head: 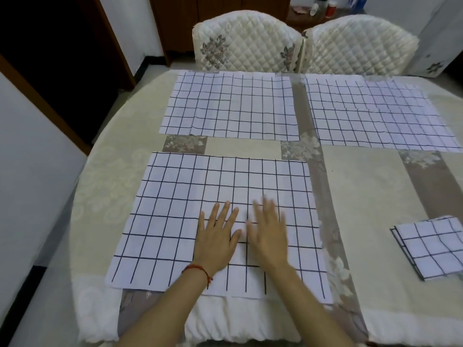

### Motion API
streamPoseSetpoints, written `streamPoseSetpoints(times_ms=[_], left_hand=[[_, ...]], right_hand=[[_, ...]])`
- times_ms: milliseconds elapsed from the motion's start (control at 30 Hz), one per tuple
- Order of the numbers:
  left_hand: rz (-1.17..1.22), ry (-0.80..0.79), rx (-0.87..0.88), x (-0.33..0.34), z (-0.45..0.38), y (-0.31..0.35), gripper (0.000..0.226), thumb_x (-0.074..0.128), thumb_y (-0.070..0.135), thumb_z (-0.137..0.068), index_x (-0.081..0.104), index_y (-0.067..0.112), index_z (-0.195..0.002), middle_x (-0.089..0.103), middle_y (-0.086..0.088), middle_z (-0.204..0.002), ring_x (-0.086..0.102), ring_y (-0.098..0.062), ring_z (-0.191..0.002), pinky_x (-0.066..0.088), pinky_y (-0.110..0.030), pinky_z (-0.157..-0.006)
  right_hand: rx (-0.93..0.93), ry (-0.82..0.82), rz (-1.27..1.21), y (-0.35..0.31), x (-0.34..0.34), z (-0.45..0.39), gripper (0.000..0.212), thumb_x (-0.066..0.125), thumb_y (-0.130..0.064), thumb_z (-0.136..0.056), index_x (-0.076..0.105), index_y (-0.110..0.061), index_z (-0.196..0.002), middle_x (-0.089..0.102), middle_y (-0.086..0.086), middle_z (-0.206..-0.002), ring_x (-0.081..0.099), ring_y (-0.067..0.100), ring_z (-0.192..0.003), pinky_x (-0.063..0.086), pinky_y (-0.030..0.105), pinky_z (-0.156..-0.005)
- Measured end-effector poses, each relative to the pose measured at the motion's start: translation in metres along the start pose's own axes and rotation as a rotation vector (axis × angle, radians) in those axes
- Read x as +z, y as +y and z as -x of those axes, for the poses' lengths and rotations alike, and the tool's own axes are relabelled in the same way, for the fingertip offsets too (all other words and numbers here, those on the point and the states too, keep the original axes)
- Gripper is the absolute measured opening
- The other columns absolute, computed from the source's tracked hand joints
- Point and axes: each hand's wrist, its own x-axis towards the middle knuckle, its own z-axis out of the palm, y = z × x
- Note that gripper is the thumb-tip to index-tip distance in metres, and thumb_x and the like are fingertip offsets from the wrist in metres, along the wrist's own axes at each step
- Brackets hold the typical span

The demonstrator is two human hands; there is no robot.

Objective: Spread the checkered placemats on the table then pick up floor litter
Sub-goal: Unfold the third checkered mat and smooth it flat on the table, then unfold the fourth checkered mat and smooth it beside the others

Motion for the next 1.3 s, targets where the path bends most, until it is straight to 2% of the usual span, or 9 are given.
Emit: streamPoseSetpoints(times_ms=[367,433,500,567,733,833,933,1067,1300], left_hand=[[0.056,-0.040,0.038,-0.003,0.002,-0.002,0.061,0.001,0.052,-0.094,0.026,0.025,-0.142,0.033,0.000,-0.150,0.016,-0.018,-0.139,0.006,-0.046,-0.110],[0.064,-0.028,0.055,-0.004,0.003,-0.002,0.068,-0.006,0.056,-0.090,0.024,0.025,-0.143,0.028,0.000,-0.152,0.018,-0.021,-0.142,0.006,-0.047,-0.115],[0.086,-0.052,0.062,-0.008,0.003,0.001,0.072,-0.007,0.060,-0.086,0.017,0.026,-0.145,0.017,0.001,-0.156,0.011,-0.021,-0.145,0.002,-0.048,-0.116],[0.125,-0.090,0.023,-0.017,0.003,0.009,0.062,0.012,0.054,-0.092,0.016,0.025,-0.146,0.011,0.000,-0.157,0.004,-0.023,-0.146,0.001,-0.050,-0.116],[0.291,-0.027,0.153,-0.041,0.000,0.082,0.048,0.045,0.030,-0.093,0.038,0.013,-0.137,0.030,-0.010,-0.151,0.020,-0.031,-0.142,0.017,-0.052,-0.115],[0.339,0.005,0.331,-0.040,-0.003,0.149,0.051,0.039,0.038,-0.086,0.054,0.008,-0.124,0.049,-0.017,-0.137,0.044,-0.037,-0.129,0.039,-0.054,-0.104],[0.377,-0.023,0.380,-0.036,-0.002,0.220,0.058,0.032,0.044,-0.084,0.050,0.011,-0.128,0.046,-0.014,-0.141,0.040,-0.033,-0.132,0.034,-0.045,-0.107],[0.474,-0.172,0.250,-0.025,-0.012,0.305,0.055,0.033,0.042,-0.090,0.039,0.013,-0.136,0.035,-0.009,-0.148,0.027,-0.024,-0.138,0.023,-0.035,-0.112],[0.610,-0.157,-0.187,0.001,-0.034,0.386,0.032,0.049,0.026,-0.087,0.058,0.003,-0.108,0.052,-0.016,-0.117,0.046,-0.032,-0.111,0.043,-0.041,-0.092]], right_hand=[[0.242,-0.056,0.075,0.059,-0.021,0.059,0.064,0.001,-0.052,-0.084,-0.002,-0.028,-0.143,-0.009,-0.010,-0.152,-0.008,0.009,-0.142,-0.027,0.025,-0.107],[0.247,-0.119,0.050,0.064,-0.031,0.059,0.068,0.006,-0.050,-0.085,0.007,-0.024,-0.147,-0.005,-0.006,-0.155,-0.006,0.012,-0.144,-0.016,0.034,-0.114],[0.275,-0.084,-0.043,0.068,-0.054,0.058,0.066,0.020,-0.045,-0.084,0.036,-0.014,-0.139,0.024,0.008,-0.154,0.022,0.026,-0.143,0.011,0.044,-0.116],[0.349,0.026,-0.151,0.077,-0.084,0.060,0.050,0.036,-0.035,-0.090,0.048,-0.010,-0.132,0.039,0.014,-0.145,0.036,0.030,-0.134,0.025,0.043,-0.113],[0.600,0.218,-0.285,0.143,-0.154,0.076,0.042,0.049,-0.022,-0.092,0.045,-0.011,-0.133,0.043,0.010,-0.142,0.039,0.025,-0.132,0.031,0.037,-0.106],[0.782,0.283,-0.281,0.201,-0.185,0.088,0.042,0.051,-0.019,-0.090,0.048,-0.007,-0.130,0.048,0.016,-0.135,0.046,0.033,-0.122,0.037,0.040,-0.098],[0.856,0.259,-0.277,0.254,-0.204,0.090,0.040,0.052,-0.015,-0.088,0.050,0.001,-0.124,0.053,0.023,-0.129,0.050,0.037,-0.117,0.040,0.041,-0.095],[0.808,0.225,-0.234,0.306,-0.221,0.072,0.038,0.054,-0.015,-0.086,0.054,0.002,-0.120,0.056,0.024,-0.124,0.052,0.039,-0.114,0.042,0.038,-0.092],[0.671,0.040,-0.152,0.370,-0.220,0.063,0.034,0.054,-0.019,-0.084,0.055,-0.001,-0.112,0.055,0.023,-0.114,0.050,0.039,-0.108,0.043,0.040,-0.086]])
